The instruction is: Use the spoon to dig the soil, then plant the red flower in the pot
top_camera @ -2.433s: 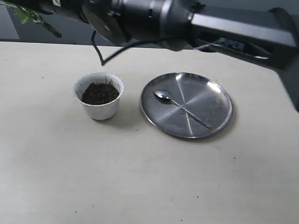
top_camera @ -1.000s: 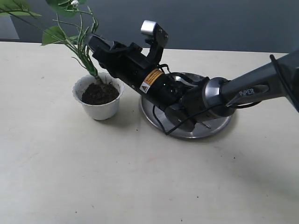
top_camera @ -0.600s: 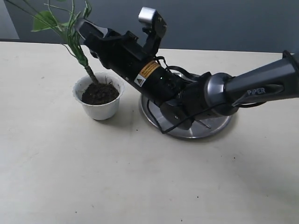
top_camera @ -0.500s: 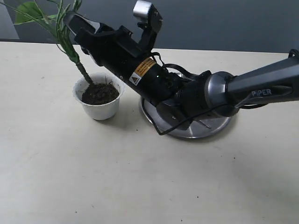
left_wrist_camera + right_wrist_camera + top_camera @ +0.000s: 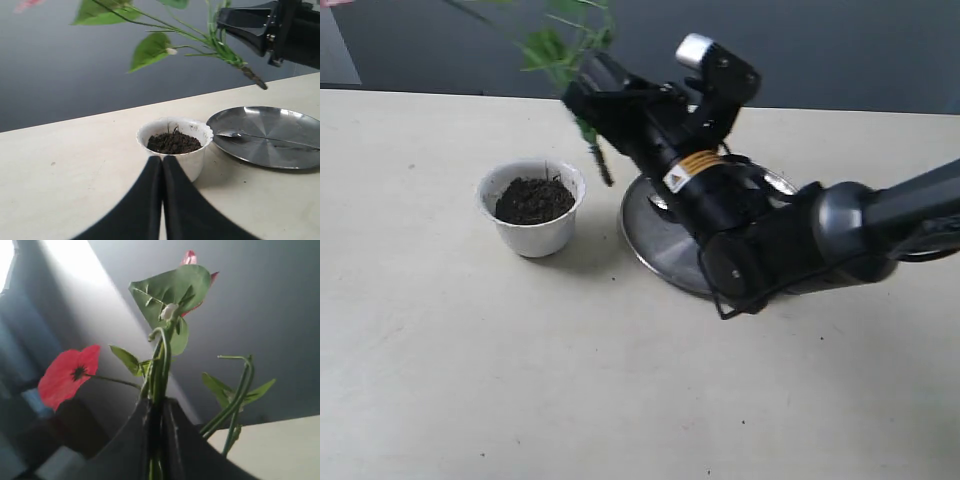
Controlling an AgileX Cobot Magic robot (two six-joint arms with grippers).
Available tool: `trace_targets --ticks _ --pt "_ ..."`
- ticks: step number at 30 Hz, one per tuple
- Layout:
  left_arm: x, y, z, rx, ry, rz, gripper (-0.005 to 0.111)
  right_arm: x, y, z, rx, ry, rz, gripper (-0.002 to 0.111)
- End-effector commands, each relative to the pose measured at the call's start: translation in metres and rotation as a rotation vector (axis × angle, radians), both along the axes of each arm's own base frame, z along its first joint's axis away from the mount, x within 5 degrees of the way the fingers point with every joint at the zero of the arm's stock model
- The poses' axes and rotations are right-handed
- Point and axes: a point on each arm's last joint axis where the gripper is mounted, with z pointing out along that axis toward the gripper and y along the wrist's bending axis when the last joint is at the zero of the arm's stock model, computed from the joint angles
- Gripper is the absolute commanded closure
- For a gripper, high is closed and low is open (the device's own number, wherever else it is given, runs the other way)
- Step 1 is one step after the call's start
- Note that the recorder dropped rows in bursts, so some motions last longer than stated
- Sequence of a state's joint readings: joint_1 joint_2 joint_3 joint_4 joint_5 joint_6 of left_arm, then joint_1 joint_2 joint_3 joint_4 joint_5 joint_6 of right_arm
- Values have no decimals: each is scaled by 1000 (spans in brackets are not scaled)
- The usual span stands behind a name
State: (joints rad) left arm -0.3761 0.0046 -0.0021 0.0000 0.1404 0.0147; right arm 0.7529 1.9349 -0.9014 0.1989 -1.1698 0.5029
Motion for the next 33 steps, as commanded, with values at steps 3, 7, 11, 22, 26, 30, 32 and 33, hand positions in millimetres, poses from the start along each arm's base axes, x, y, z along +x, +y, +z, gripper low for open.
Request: trace_targets --ticks 3,7,11,22,26,30,32,33 --pt "0 0 1 -9 -13 -6 106 -17 -52 16 -347 84 -131 109" --pt "0 0 1 -9 -13 -6 106 -36 -56 42 -500 52 -39 109" --pt "0 0 1 -9 -13 -6 106 -57 -47 71 -503 -122 80 109" --pt "0 0 1 -9 -13 -6 106 -103 -12 46 -730 -47 509 109" --pt "0 0 1 -9 -13 -6 106 -127 7 46 -685 -125 656 109" --pt "0 0 1 -9 -13 -6 106 -130 11 37 -726 -82 662 109" --pt "0 0 1 -9 -13 -6 106 -127 11 29 -758 -34 646 109" --pt "0 0 1 -9 -13 -6 106 -126 10 25 -781 -9 636 109"
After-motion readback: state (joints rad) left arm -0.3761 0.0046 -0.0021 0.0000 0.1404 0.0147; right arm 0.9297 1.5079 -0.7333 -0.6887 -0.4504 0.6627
